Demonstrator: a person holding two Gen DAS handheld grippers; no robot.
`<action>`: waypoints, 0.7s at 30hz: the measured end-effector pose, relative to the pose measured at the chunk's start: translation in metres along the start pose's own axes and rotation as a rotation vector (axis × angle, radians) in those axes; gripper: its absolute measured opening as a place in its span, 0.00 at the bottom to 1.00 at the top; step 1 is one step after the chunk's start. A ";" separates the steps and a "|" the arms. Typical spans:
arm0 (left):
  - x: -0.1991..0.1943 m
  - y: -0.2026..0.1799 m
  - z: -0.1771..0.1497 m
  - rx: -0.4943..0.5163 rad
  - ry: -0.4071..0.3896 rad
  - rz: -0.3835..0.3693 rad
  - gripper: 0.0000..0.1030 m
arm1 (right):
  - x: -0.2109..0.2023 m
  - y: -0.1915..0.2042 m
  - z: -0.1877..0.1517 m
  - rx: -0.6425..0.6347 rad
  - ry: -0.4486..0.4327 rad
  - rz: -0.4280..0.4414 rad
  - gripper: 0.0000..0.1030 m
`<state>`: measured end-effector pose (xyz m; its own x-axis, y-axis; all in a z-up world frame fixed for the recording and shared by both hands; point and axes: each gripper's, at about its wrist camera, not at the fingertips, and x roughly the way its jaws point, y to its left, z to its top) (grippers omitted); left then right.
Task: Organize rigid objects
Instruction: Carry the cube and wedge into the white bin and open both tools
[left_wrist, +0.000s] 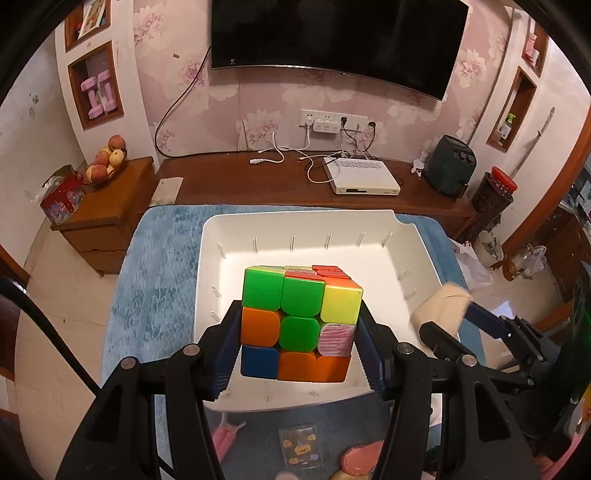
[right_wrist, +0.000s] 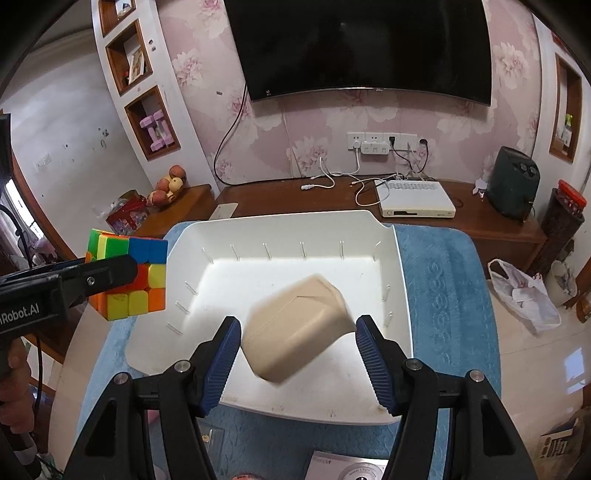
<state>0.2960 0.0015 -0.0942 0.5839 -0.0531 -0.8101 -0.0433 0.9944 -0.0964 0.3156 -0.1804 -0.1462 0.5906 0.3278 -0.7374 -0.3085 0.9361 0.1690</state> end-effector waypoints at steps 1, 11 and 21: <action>0.000 -0.001 0.001 -0.003 -0.007 0.006 0.59 | -0.001 0.001 0.000 -0.004 -0.003 -0.003 0.63; -0.030 -0.002 0.009 0.013 -0.126 0.047 0.76 | -0.015 0.005 -0.001 0.004 -0.030 -0.003 0.67; -0.064 0.013 -0.005 -0.019 -0.152 0.039 0.80 | -0.061 0.020 -0.007 -0.007 -0.108 -0.027 0.72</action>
<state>0.2544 0.0177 -0.0464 0.6973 0.0014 -0.7168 -0.0827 0.9935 -0.0786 0.2680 -0.1827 -0.1024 0.6754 0.3145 -0.6671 -0.2964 0.9440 0.1449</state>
